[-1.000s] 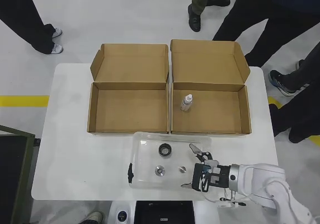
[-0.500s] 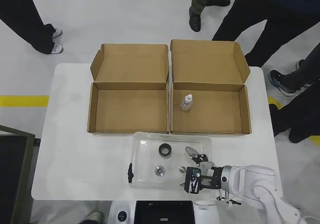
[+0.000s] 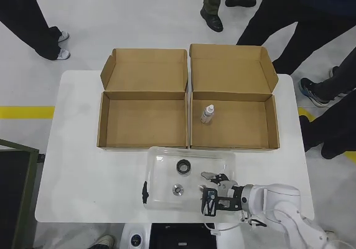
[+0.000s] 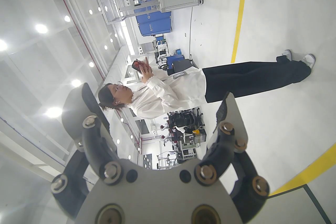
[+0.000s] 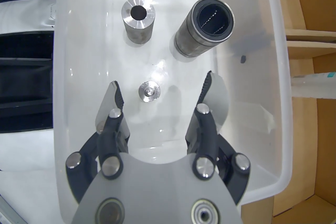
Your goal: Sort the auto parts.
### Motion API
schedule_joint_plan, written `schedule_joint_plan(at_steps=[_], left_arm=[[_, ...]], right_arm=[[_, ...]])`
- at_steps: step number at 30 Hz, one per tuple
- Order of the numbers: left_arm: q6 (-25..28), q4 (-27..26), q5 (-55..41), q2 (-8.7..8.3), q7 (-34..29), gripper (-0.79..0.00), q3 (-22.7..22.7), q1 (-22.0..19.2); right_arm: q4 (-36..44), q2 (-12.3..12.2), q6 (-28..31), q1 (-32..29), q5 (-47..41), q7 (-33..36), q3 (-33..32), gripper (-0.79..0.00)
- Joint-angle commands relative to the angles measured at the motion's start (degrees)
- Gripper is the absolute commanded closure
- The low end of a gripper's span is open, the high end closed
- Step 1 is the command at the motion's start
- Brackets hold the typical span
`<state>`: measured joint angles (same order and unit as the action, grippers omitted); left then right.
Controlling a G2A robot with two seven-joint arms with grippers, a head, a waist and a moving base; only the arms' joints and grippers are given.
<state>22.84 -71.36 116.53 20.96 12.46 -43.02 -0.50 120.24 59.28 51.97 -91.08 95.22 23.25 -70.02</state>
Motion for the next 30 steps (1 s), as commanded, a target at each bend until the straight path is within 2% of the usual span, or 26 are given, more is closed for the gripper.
schedule_joint_plan(at_steps=[1, 3, 8, 19, 30], left_arm=[[0.0, 0.0, 0.0, 0.0, 0.0, -0.785, 0.0, 0.0], [0.0, 0.0, 0.0, 0.0, 0.0, -0.785, 0.0, 0.0], [0.0, 0.0, 0.0, 0.0, 0.0, -0.785, 0.0, 0.0], [0.0, 0.0, 0.0, 0.0, 0.0, -0.785, 0.0, 0.0], [0.0, 0.0, 0.0, 0.0, 0.0, -0.785, 0.0, 0.0]], right_arm=[[-0.2, 0.0, 0.0, 0.3, 0.5, 0.5, 0.5, -0.462], [-0.5, -0.1, 0.2, 0.5, 0.8, 1.0, 0.9, -0.462], [-0.9, -0.1, 0.3, 1.2, 1.5, 1.7, 1.8, -0.394], [-2.0, -0.1, -0.1, 3.1, 2.9, 2.5, 4.6, -0.36], [-3.3, -0.2, -0.3, 4.6, 3.8, 2.9, 6.2, -0.259]])
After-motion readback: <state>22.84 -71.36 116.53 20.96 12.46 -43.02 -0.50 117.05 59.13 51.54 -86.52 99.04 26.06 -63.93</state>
